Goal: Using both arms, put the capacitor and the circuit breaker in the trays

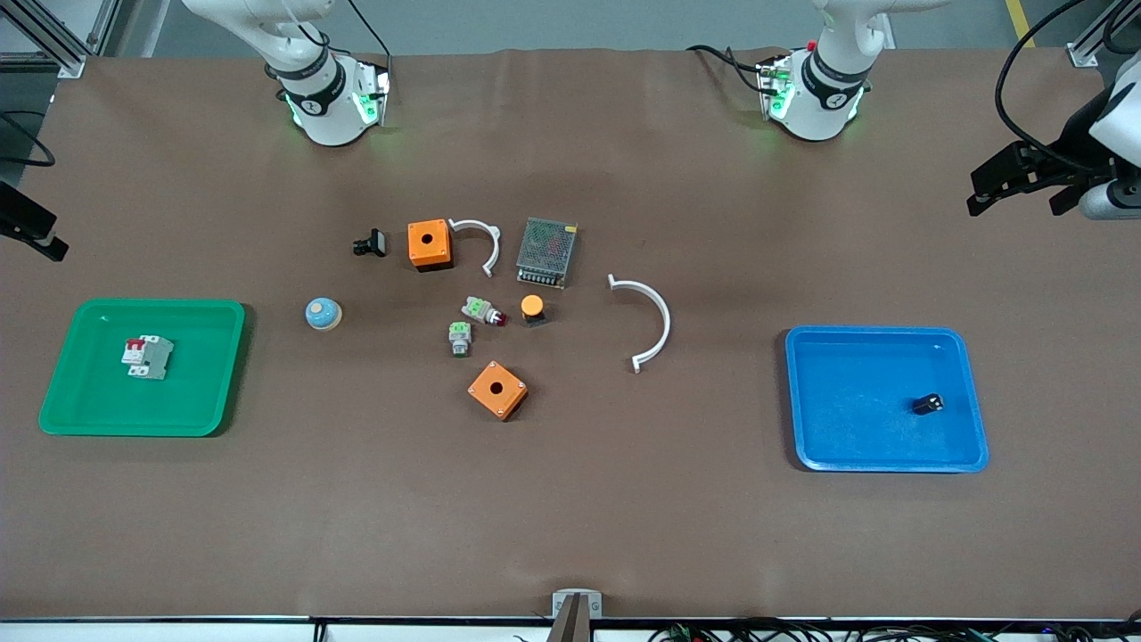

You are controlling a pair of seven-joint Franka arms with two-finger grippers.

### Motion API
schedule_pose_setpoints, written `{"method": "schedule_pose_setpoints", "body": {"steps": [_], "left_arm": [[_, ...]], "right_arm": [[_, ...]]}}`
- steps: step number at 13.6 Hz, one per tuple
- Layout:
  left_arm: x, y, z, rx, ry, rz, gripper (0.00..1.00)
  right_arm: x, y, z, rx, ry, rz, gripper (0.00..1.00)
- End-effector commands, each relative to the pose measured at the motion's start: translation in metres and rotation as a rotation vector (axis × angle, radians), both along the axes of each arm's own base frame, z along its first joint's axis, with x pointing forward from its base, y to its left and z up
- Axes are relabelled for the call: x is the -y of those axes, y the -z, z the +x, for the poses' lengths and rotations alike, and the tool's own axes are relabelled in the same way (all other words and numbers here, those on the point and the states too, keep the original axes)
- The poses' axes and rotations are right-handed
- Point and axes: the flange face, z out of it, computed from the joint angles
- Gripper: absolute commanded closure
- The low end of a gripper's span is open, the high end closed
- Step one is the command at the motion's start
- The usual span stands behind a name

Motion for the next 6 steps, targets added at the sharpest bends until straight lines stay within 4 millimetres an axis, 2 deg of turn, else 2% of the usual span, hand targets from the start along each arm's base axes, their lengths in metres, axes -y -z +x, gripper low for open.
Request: {"method": "schedule_pose_setpoints", "body": {"steps": [1, 4, 6], "left_arm": [[0.0024, -0.0094, 0.0008, 0.006, -0.003, 0.047, 0.0], [0.0032, -0.013, 0.0007, 0.013, -0.002, 0.046, 0.0], [0.0089, -0.0081, 0.0033, 0.004, 0.005, 0.04, 0.0]], "right_arm": [[-0.0012, -0.0051, -0.0003, 0.002, 0.0, -0.002, 0.0], [-0.0004, -0.0051, -0.0004, 0.002, 0.002, -0.002, 0.0], [-0.0012, -0.0051, -0.0003, 0.002, 0.0, -0.002, 0.0]]}}
